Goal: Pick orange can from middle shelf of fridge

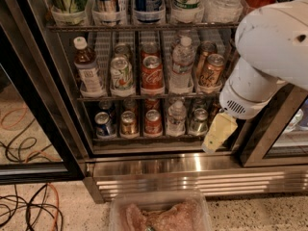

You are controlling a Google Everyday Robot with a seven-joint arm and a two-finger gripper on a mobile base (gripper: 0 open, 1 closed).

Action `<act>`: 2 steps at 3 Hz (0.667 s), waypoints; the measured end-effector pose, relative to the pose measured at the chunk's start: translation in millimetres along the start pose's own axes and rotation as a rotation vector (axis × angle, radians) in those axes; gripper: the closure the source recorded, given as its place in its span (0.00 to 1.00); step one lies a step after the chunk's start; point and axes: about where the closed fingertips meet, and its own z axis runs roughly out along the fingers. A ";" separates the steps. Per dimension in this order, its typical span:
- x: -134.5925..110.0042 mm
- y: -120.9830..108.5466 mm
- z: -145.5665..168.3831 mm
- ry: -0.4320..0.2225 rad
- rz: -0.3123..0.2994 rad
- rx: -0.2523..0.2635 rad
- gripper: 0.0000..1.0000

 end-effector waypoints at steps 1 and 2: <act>-0.8 1.2 9.4 -0.028 0.103 0.002 0.00; 0.3 -2.2 31.8 -0.081 0.289 0.028 0.00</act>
Offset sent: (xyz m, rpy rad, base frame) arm 0.0222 -0.0077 -0.0578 0.2558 -0.1317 -0.6397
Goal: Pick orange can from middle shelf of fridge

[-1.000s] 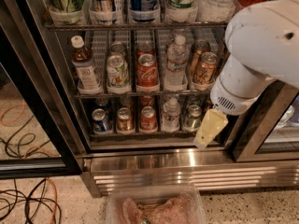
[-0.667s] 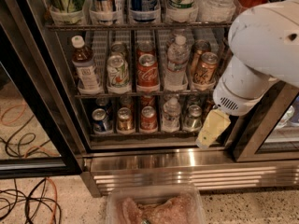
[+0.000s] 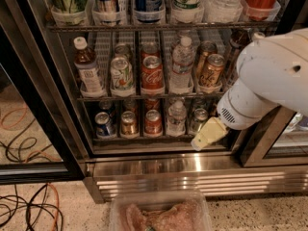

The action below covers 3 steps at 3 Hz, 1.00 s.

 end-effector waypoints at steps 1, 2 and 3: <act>8.9 -12.6 20.4 -0.021 0.201 0.010 0.00; 8.7 -21.5 32.6 -0.026 0.332 -0.017 0.00; 8.7 -21.5 33.2 -0.025 0.336 -0.018 0.00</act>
Offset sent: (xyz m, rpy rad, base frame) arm 0.0289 -0.0296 -0.0403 0.2084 0.0246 -0.4068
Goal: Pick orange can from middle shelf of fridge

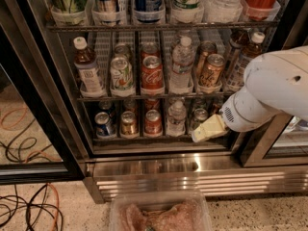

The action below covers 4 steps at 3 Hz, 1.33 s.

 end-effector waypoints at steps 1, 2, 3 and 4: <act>-7.0 5.8 7.2 -0.055 0.016 -0.017 0.00; -26.0 11.4 15.1 -0.148 0.045 -0.030 0.00; -44.3 6.8 19.4 -0.231 0.087 -0.029 0.15; -57.5 -0.3 18.3 -0.298 0.114 -0.006 0.23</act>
Offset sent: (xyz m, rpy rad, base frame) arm 0.0489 0.0303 -0.0054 0.1449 -0.2362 -0.0552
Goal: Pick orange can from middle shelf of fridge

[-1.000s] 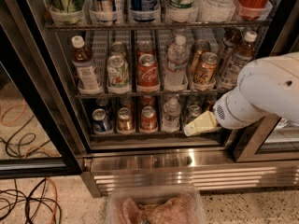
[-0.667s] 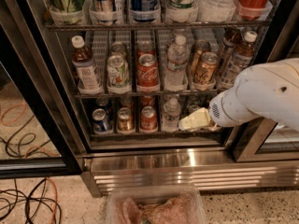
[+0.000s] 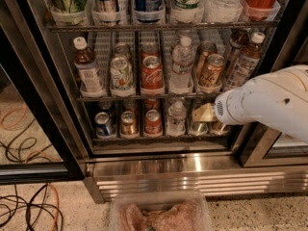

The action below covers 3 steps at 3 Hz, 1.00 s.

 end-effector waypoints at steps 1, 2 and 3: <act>-10.6 -11.3 -1.9 -0.050 0.020 0.034 0.24; -23.9 -25.1 -6.5 -0.098 0.028 0.075 0.22; -38.0 -29.7 -8.2 -0.135 0.036 0.085 0.28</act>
Offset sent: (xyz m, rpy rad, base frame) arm 0.0309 -0.0402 0.0306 -0.0488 -0.1590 -0.1136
